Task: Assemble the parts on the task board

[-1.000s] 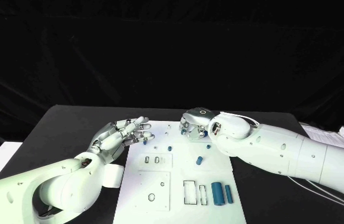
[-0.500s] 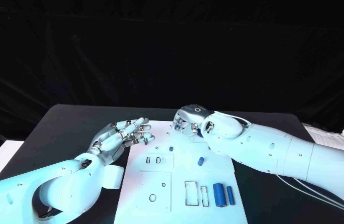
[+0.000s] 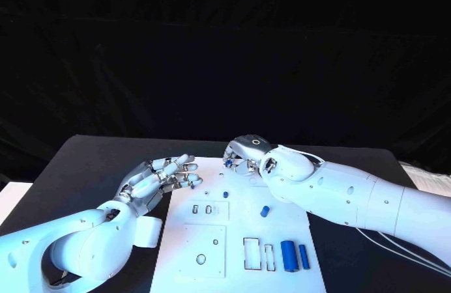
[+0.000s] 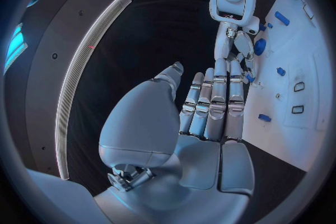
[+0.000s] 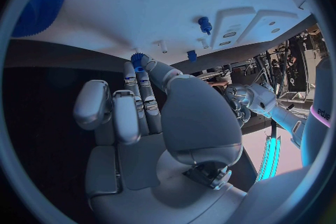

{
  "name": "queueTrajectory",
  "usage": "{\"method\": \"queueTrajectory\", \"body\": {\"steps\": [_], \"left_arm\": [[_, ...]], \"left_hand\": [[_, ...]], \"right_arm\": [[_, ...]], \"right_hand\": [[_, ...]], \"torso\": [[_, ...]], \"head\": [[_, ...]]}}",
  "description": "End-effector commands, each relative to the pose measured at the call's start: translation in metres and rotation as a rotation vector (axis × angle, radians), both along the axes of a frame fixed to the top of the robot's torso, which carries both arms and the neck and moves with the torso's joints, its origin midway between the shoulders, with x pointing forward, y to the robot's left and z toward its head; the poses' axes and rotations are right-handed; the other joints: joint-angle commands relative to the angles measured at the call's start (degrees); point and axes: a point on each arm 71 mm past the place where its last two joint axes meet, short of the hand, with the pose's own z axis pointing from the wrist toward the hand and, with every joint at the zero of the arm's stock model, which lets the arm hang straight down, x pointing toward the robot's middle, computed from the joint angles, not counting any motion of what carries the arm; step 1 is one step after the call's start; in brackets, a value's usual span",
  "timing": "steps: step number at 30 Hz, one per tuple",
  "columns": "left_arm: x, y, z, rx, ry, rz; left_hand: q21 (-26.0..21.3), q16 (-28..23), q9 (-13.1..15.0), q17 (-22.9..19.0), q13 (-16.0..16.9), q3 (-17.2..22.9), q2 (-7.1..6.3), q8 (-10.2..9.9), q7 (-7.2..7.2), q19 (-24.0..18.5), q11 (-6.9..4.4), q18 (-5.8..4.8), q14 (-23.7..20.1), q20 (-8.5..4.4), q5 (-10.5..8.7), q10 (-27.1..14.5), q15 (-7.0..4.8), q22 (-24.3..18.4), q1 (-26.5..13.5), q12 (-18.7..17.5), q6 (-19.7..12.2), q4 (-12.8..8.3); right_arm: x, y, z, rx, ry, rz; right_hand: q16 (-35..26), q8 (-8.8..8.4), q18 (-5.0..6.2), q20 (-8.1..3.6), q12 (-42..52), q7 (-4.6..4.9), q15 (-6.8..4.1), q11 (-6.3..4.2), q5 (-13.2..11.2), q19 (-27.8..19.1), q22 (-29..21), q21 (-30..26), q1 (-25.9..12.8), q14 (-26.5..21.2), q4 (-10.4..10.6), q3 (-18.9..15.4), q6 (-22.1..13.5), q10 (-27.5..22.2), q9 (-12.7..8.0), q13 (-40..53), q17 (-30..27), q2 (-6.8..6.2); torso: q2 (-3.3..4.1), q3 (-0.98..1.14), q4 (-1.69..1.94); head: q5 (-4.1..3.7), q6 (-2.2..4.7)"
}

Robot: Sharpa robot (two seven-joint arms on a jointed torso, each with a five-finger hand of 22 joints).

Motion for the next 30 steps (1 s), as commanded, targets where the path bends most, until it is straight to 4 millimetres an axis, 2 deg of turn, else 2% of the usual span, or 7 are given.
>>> {"method": "queueTrajectory", "body": {"steps": [1, 12, 20, 25, 29, 30], "left_arm": [[0.0, -0.002, 0.002, -0.013, -0.006, -0.018], [-0.001, -0.004, 0.002, -0.016, -0.006, -0.024], [-0.001, -0.004, 0.003, -0.016, -0.007, -0.025], [-0.001, -0.004, 0.004, -0.016, -0.008, -0.026], [-0.001, -0.004, 0.004, -0.015, -0.008, -0.026], [-0.001, -0.004, 0.004, -0.015, -0.008, -0.025]], "left_hand": [[-0.4, -0.4, -0.1, 0.1, -0.1, 0.0, -0.19, -0.3, 0.5, 0.2, 0.5, 0.73, -0.1, 0.19, -0.29, -0.1, 0.12, -0.1, 0.1, -0.2, 0.0, -0.3], [-0.5, -0.5, -0.1, 0.1, -0.1, 0.0, -0.21, -0.4, 0.51, 0.2, 0.52, 0.73, -0.1, 0.21, -0.3, -0.1, 0.15, -0.1, 0.1, -0.3, 0.0, -0.4], [-0.5, -0.5, -0.1, 0.1, -0.1, 0.0, -0.21, -0.4, 0.51, 0.2, 0.52, 0.73, -0.1, 0.21, -0.3, -0.1, 0.15, -0.1, 0.1, -0.3, 0.0, -0.4], [-0.5, -0.5, -0.1, 0.1, -0.1, 0.0, -0.21, -0.4, 0.51, 0.2, 0.52, 0.73, -0.1, 0.21, -0.3, -0.1, 0.15, -0.1, 0.1, -0.3, 0.0, -0.4], [-0.5, -0.5, -0.1, 0.1, -0.1, 0.0, -0.21, -0.4, 0.51, 0.2, 0.52, 0.73, -0.1, 0.21, -0.3, -0.1, 0.15, -0.1, 0.1, -0.3, 0.0, -0.4], [-0.5, -0.5, -0.1, 0.1, -0.1, 0.0, -0.21, -0.4, 0.51, 0.2, 0.53, 0.73, -0.1, 0.22, -0.3, -0.1, 0.15, -0.2, 0.1, -0.3, 0.0, -0.4]], "right_arm": [[0.0, 0.001, 0.001, -0.005, -0.02, -0.001], [0.005, 0.006, -0.002, -0.017, -0.009, -0.006], [0.008, 0.007, -0.004, -0.026, 0.001, -0.013], [0.01, 0.007, -0.006, -0.038, 0.015, -0.02], [0.011, 0.005, -0.007, -0.044, 0.023, -0.028], [0.011, 0.004, -0.007, -0.04, 0.019, -0.031]], "right_hand": [[0.3, -0.26, -0.68, 0.13, 0.4, 0.52, -0.05, -1.49, 0.2, 0.2, 0.1, 0.3, 1.4, 2.7, 0.1, 0.4, 0.0, 1.7, 0.0, 0.2, 0.0, 0.95], [0.4, -0.31, -0.69, 0.17, 0.4, 0.57, -0.03, -1.45, 0.2, 0.2, 0.1, 0.4, 1.4, 2.8, 0.1, 0.4, 0.0, 1.6, 0.0, 0.2, 0.1, 0.86], [0.4, -0.37, -0.69, 0.21, 0.4, 0.61, 0.0, -1.41, 0.2, 0.2, 0.1, 0.4, 1.3, 2.7, 0.1, 0.5, 0.0, 1.5, 0.1, 0.2, 0.1, 0.78], [0.5, -0.48, -0.69, 0.27, 0.3, 0.65, 0.06, -1.34, 0.1, 0.1, 0.2, 0.5, 1.1, 2.7, 0.2, 0.5, -0.1, 1.3, 0.1, 0.2, 0.2, 0.62], [0.6, -0.91, -0.65, 0.49, 0.2, 0.86, 0.33, -1.08, 0.0, -0.2, 0.0, 0.5, 0.4, 2.7, 0.6, 0.4, -0.8, 0.3, 0.0, 0.0, 0.2, -0.16], [0.5, -1.16, -0.57, 0.9, 0.2, 1.39, 0.82, -0.61, -0.1, -0.7, -0.6, 0.1, -0.9, 2.5, 1.3, -0.1, -2.9, -1.9, -0.5, -0.1, 0.0, -1.58]], "torso": [[0.17, -0.02, 0.07], [0.35, -0.08, 0.37], [0.55, -0.19, 0.31], [0.56, -0.16, 0.32], [0.6, -0.18, 0.32], [0.61, -0.18, 0.31]], "head": [[0.05, 0.18], [-0.26, 0.23], [0.0, 0.39], [-0.08, 0.3], [-0.16, 0.3], [-0.12, 0.31]]}}
